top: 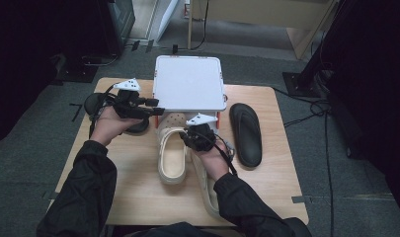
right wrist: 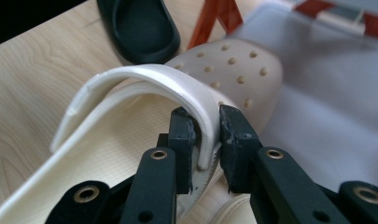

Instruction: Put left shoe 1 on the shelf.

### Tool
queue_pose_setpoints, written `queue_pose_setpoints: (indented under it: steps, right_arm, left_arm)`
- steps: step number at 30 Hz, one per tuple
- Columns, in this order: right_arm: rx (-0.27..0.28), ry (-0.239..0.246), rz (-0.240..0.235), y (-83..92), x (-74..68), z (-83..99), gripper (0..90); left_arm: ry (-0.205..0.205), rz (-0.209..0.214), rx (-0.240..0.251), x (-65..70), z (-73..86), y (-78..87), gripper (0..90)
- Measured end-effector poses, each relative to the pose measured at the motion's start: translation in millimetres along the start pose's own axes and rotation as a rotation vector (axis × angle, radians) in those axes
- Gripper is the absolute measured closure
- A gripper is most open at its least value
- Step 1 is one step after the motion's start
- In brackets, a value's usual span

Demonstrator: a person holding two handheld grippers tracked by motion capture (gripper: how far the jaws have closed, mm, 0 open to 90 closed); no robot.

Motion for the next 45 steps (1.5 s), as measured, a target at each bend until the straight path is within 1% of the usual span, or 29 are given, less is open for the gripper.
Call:
queue_pose_setpoints:
  steps: [3, 6, 7, 8, 9, 11, 16, 19, 24, 26, 28, 31, 35, 38, 39, 40, 42, 43, 44, 45]
  right_arm:
    - [-0.027, -0.037, 0.001, -4.7, 4.9, -3.7, 76.2]
    - [-0.038, -0.038, 0.011, -7.8, 6.2, -7.3, 75.9]
    - [-0.049, -0.041, 0.008, -8.8, 5.8, -6.6, 75.7]
    - [-0.049, -0.041, 0.008, -8.8, 5.8, -6.6, 75.7]
    - [-0.072, -0.052, -0.015, -10.9, 4.3, -3.8, 75.0]
    - [-0.078, -0.049, -0.017, -11.3, 3.8, -2.4, 75.1]
    - [-0.086, -0.065, -0.046, -12.7, -0.1, -0.7, 72.5]
    - [-0.063, -0.065, -0.064, -9.8, -1.3, -2.0, 68.3]
    - [-0.015, -0.033, -0.071, -3.1, -4.2, -3.2, 60.6]
    - [-0.005, -0.033, -0.079, 1.2, -7.6, -3.3, 57.3]
    - [0.008, -0.024, -0.082, 6.0, -10.6, -3.9, 56.1]
    - [0.042, -0.02, -0.094, 16.9, -17.2, -6.4, 56.1]
    - [0.06, -0.012, -0.117, 30.3, -30.3, -4.7, 56.1]
    - [0.062, -0.011, -0.132, 35.6, -42.4, 1.6, 56.3]
    - [0.062, -0.011, -0.132, 35.6, -42.4, 1.6, 56.3]
    - [0.069, -0.003, -0.135, 36.4, -50.0, 7.6, 56.3]
    - [0.071, 0.002, -0.136, 36.0, -57.9, 15.2, 56.6]
    - [0.069, 0.0, -0.134, 35.6, -61.4, 19.4, 57.5]
    - [0.069, 0.0, -0.134, 35.6, -61.4, 19.4, 57.5]
    - [0.07, -0.015, -0.138, 35.0, -69.0, 27.3, 59.6]
  left_arm:
    - [0.001, 0.002, 0.002, 0.1, 0.0, -0.5, 49.4]
    - [-0.004, 0.001, 0.002, 0.9, 0.1, -1.2, 49.4]
    - [-0.003, 0.0, 0.003, 1.2, -0.1, -1.6, 49.4]
    - [-0.003, 0.0, 0.003, 1.2, -0.1, -1.6, 49.5]
    - [-0.003, 0.001, 0.004, 1.0, -0.2, -1.7, 49.5]
    - [-0.004, 0.001, 0.003, 0.8, 0.0, -1.5, 49.5]
    - [-0.005, -0.001, 0.002, 1.0, 0.1, -1.5, 49.5]
    - [-0.006, 0.0, 0.004, 0.7, 0.2, -1.4, 49.6]
    - [-0.007, -0.002, 0.003, 0.7, 0.3, -1.3, 49.6]
    - [-0.006, 0.0, 0.003, 0.7, 0.3, -1.2, 49.6]
    - [-0.006, 0.001, 0.004, 0.8, 0.2, -1.3, 49.6]
    - [-0.006, 0.002, 0.004, 0.7, 0.4, -1.1, 49.6]
    - [-0.005, 0.005, 0.005, 0.8, 0.4, -1.1, 49.6]
    - [-0.004, 0.007, 0.003, 0.7, 0.2, -1.2, 49.6]
    - [-0.004, 0.007, 0.003, 0.7, 0.2, -1.2, 49.7]
    - [-0.005, 0.004, 0.002, 0.7, -0.1, -1.5, 49.6]
    - [-0.004, 0.007, 0.0, 0.5, -0.3, -1.6, 49.7]
    - [-0.002, 0.008, -0.002, 0.0, -0.4, -1.4, 49.8]
    - [-0.002, 0.008, -0.002, 0.0, -0.4, -1.4, 49.9]
    - [0.002, 0.009, -0.002, -0.7, -0.8, -1.6, 50.0]
Point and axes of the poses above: each handheld gripper's, and its own axes: y roughly backward along the jaws, z roughly out of its underside, x roughly to its right, the point moved 10 cm from there along -y, roughly forward along the jaws, and after that the axes turned 9 degrees about -x, right-handed, at the moved point
